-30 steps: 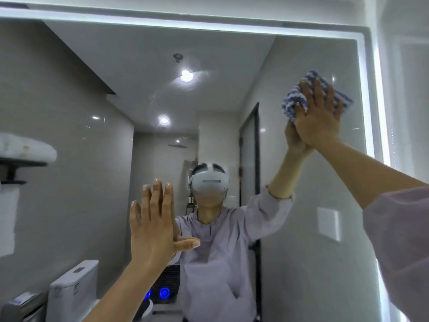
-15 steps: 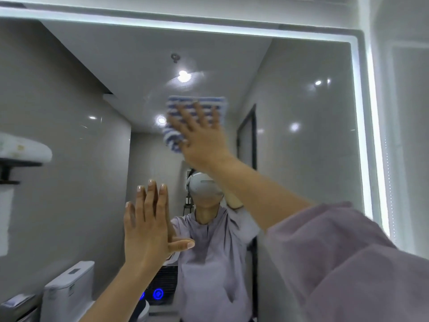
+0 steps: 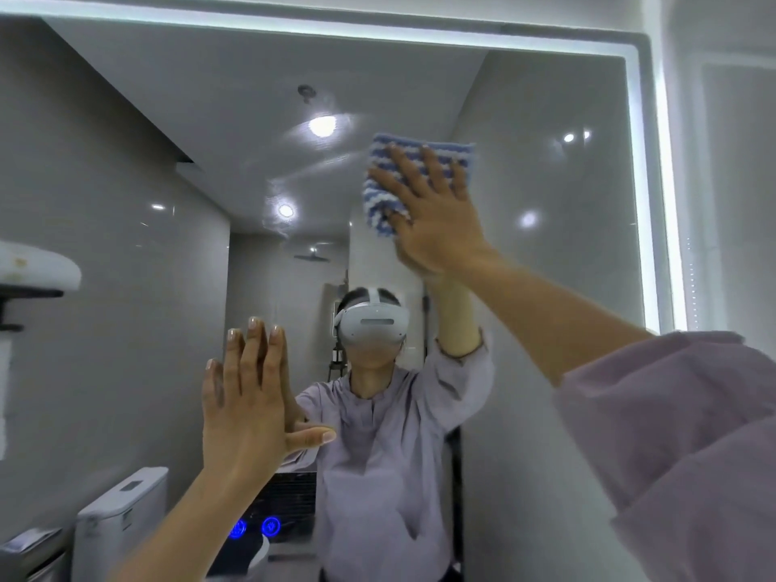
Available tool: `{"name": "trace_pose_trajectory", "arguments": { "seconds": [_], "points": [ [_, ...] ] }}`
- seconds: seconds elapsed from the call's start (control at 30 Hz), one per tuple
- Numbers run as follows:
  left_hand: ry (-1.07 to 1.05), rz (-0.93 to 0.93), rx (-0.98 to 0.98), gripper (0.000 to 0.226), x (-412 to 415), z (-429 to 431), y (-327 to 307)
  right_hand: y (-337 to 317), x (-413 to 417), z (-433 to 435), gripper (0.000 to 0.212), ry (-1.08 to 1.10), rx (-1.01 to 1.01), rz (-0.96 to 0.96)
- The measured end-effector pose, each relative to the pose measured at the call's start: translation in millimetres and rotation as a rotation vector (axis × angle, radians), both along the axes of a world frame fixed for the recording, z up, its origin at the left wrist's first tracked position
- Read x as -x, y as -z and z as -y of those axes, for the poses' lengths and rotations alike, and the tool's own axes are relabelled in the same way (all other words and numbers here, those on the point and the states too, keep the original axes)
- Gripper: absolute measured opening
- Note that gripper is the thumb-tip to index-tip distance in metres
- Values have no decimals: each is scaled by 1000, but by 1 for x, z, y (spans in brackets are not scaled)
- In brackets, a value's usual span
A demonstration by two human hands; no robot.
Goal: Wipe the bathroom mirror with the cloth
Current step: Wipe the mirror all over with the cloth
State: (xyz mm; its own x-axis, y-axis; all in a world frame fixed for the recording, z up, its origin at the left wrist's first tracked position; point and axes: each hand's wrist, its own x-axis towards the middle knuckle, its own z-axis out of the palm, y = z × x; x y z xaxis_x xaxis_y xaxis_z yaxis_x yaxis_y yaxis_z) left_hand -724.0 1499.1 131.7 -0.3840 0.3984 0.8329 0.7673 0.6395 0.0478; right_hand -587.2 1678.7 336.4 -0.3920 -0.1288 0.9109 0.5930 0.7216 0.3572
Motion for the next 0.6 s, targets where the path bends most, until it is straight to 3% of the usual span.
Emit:
{"name": "trace_pose_trajectory", "arguments": {
  "seconds": [0.23,0.4,0.6],
  "points": [
    [-16,20,7,129,-2,0,-1,-4,-93,-94,54,28,260,-256],
    [-42,18,42,141,-10,3,-3,3,-108,-111,55,32,369,-235],
    [14,96,-2,128,-37,0,-11,17,-103,-109,58,25,426,-214]
  ]
}}
